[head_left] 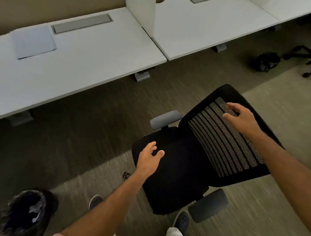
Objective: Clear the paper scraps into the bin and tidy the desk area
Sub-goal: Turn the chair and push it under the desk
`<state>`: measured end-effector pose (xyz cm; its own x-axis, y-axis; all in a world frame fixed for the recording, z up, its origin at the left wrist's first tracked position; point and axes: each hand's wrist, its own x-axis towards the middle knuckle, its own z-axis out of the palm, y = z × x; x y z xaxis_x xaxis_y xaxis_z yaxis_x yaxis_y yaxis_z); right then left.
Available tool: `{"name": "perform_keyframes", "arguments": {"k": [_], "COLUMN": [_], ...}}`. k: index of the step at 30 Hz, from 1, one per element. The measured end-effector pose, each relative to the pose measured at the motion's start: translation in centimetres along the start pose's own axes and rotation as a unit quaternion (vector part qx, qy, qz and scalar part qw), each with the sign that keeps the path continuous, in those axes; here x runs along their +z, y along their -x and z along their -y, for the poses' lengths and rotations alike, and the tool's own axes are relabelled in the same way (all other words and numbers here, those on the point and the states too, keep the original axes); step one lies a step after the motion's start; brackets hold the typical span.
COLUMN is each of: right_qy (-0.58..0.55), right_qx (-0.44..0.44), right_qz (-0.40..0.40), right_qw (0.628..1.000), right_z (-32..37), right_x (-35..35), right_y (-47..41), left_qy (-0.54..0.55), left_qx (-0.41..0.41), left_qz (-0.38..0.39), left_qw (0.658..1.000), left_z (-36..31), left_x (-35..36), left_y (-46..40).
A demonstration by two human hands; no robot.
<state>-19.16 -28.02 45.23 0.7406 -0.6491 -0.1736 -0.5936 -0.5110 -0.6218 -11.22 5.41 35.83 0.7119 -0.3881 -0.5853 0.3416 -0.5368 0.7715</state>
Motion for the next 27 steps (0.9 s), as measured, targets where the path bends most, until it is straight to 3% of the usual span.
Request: {"name": "perform_keyframes", "arguments": {"k": [8, 14, 17, 22, 27], "right_qy": [0.040, -0.014, -0.034, -0.048, -0.082], "right_qx": [0.057, 0.107, 0.089, 0.123, 0.151], "right_qz": [0.018, 0.149, 0.157, 0.149, 0.152], "right_qw": [0.997, 0.983, 0.983, 0.980, 0.973], "right_z": [-12.5, -17.6, -20.5, -17.1, -15.7], "right_x": [-9.0, -8.6, -7.2, -6.7, -5.2], "right_y": [-4.5, -5.9, -7.6, -5.8, -4.6], "left_qy": [-0.006, -0.012, -0.016, -0.008, -0.044], "left_qx": [0.012, 0.001, -0.009, -0.045, -0.028], "left_qz": [0.043, 0.079, 0.101, 0.159, 0.129], "left_qw": [0.999, 0.997, 0.995, 0.986, 0.990], "left_z": [-5.7, -10.6, -12.1, -13.0, -12.8], "left_x": [20.8, 32.1, 35.8, 38.1, 37.4], "left_y": [2.1, 1.5, 1.9, 3.0, 4.1]}}
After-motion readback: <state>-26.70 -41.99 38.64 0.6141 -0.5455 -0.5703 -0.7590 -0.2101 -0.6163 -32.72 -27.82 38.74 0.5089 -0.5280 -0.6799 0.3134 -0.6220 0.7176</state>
